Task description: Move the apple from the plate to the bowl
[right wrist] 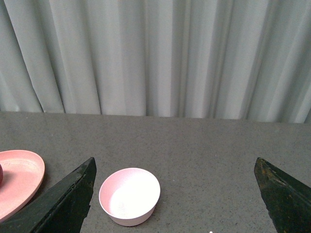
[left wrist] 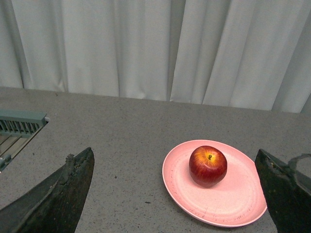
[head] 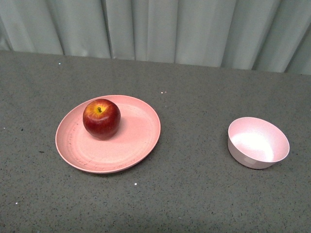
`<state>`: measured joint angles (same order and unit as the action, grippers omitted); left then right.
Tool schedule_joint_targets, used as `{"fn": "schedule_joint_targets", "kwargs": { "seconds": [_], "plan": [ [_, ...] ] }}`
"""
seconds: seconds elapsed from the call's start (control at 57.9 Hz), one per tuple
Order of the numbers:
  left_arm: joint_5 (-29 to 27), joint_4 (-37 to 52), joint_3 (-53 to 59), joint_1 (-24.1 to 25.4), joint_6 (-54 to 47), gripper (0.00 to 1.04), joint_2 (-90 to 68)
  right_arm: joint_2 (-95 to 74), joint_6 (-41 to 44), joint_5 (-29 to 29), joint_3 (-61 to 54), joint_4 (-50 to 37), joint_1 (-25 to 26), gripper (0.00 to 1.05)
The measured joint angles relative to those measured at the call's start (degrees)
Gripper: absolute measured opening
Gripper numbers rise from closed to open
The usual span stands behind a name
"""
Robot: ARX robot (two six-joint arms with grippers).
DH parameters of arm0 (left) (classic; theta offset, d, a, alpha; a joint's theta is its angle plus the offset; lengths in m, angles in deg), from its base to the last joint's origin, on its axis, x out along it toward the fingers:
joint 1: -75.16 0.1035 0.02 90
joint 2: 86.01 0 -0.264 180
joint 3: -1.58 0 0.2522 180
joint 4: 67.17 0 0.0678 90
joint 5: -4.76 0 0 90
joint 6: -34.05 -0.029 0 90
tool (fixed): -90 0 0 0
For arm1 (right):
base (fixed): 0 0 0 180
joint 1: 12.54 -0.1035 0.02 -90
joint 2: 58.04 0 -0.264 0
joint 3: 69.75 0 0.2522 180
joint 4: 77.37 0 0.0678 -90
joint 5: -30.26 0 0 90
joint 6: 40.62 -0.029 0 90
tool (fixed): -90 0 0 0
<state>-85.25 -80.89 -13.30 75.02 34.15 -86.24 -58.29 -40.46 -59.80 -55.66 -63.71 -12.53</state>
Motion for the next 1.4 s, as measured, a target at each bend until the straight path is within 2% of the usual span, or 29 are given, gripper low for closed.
{"fn": "schedule_joint_targets", "kwargs": {
  "seconds": [1.037,1.141,1.21,1.279,1.4],
  "plan": [
    [0.0,0.0,0.0,0.0,0.0,0.98,0.0,0.0,0.0,0.0,0.0,0.0,0.0,0.95],
    [0.0,0.0,0.0,0.0,0.0,0.98,0.0,-2.7,2.1,-0.5,0.2,1.0,-1.3,0.95],
    [0.0,0.0,0.0,0.0,0.0,0.98,0.0,-6.9,3.0,-1.6,0.3,-1.0,-2.9,0.95],
    [0.0,0.0,0.0,0.0,0.0,0.98,0.0,-14.3,3.9,-2.0,0.4,-6.5,-4.6,0.95],
    [0.0,0.0,0.0,0.0,0.0,0.98,0.0,-37.1,6.3,-3.4,4.0,-22.6,-4.8,0.95]
  ]
}}
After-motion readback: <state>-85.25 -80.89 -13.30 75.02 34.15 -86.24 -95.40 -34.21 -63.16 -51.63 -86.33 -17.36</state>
